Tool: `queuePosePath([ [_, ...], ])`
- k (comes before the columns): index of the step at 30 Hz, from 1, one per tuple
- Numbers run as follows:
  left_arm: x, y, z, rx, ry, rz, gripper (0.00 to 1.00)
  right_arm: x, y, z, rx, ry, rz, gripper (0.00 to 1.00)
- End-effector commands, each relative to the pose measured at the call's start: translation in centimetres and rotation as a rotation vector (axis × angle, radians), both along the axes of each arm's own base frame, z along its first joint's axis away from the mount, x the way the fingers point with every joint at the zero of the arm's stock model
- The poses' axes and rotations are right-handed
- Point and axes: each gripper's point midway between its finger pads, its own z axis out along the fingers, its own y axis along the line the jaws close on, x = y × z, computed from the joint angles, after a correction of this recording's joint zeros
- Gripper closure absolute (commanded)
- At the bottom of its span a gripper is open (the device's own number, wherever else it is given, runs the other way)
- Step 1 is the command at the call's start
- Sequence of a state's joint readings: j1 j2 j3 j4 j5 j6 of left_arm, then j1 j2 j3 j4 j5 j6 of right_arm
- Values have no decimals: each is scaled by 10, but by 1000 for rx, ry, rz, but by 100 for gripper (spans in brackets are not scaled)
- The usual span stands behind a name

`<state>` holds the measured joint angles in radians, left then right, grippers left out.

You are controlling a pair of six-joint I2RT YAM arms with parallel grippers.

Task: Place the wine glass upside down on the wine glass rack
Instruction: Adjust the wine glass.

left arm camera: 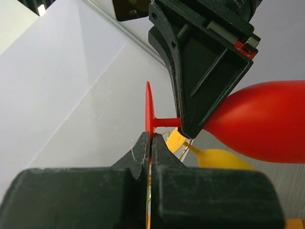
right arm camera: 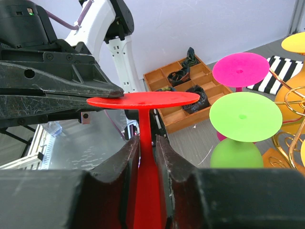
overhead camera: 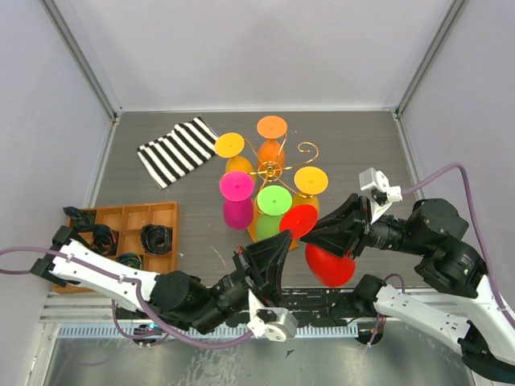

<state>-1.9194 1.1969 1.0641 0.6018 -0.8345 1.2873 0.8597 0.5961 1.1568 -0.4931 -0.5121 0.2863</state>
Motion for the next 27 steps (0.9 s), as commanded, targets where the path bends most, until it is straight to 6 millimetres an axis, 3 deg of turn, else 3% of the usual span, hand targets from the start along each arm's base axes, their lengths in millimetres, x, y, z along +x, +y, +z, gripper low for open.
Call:
queuePosePath([
  [1,6,11,24,-100,35,19,100,0,-4,4,21,-21,-16,72],
  [11,4,7,22,-86,26,12,100,2,-9,1,14,-26,-45,69],
  [14,5,8,23,-92,35,13,100,2,-10,0,11,-26,-49,77],
  [19,4,6,21,-86,37,12,100,4,-8,-2,7,-16,-52,99],
  [22,4,4,19,-80,39,16,99,8,-8,0,5,-8,-74,99],
  [27,4,4,20,-91,48,17,86,14,-11,4,22,-3,-115,99],
])
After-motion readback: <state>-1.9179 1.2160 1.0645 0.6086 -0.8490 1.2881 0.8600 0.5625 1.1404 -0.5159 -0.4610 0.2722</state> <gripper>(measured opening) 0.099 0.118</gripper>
